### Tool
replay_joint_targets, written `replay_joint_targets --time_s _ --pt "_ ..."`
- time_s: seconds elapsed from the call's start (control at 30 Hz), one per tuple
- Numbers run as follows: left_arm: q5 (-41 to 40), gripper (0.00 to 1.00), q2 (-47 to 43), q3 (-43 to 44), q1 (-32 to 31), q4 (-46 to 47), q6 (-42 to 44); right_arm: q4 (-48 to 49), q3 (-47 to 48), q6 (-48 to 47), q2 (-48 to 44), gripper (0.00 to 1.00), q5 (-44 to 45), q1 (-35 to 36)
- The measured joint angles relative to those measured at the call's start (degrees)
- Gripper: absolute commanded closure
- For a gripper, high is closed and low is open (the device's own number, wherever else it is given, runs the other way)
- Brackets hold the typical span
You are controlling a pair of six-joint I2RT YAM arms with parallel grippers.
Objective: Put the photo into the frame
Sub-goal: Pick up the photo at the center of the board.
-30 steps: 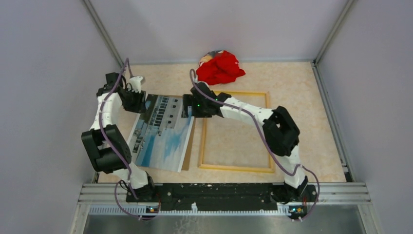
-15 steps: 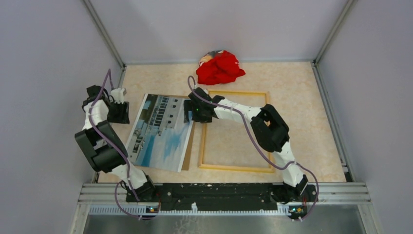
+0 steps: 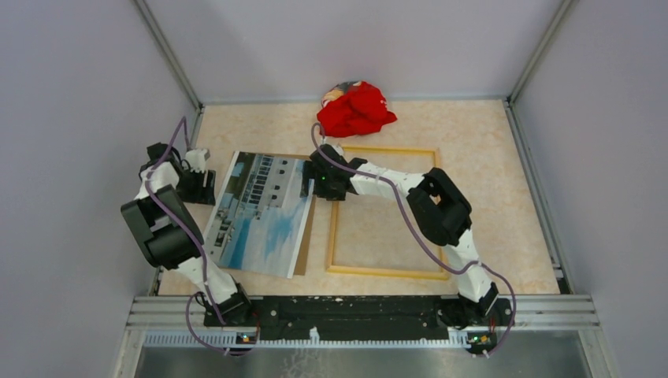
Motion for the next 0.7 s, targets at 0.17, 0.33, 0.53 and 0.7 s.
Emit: replay_joint_targets --time_s 0.17,0.33,0.53,0.7 --pt "1.3 0.40 0.4 0.0 0.0 0.0 0.4 0.5 -0.4 1.3 -0.1 0.11 0.0 -0.2" --pt "1.8 0.47 0.4 -0.4 0.0 0.1 1.0 0.9 -0.4 2.4 -0.1 0.12 -0.3 -0.2" --pt "2.7 0.56 0.4 -0.7 0.0 0.1 1.9 1.8 -0.5 4.0 0.0 0.13 -1.3 -0.2" --pt "4.0 0.58 1.2 -0.9 -0.2 0.2 2.2 3.1 -0.5 5.4 0.4 0.14 -2.5 -0.2"
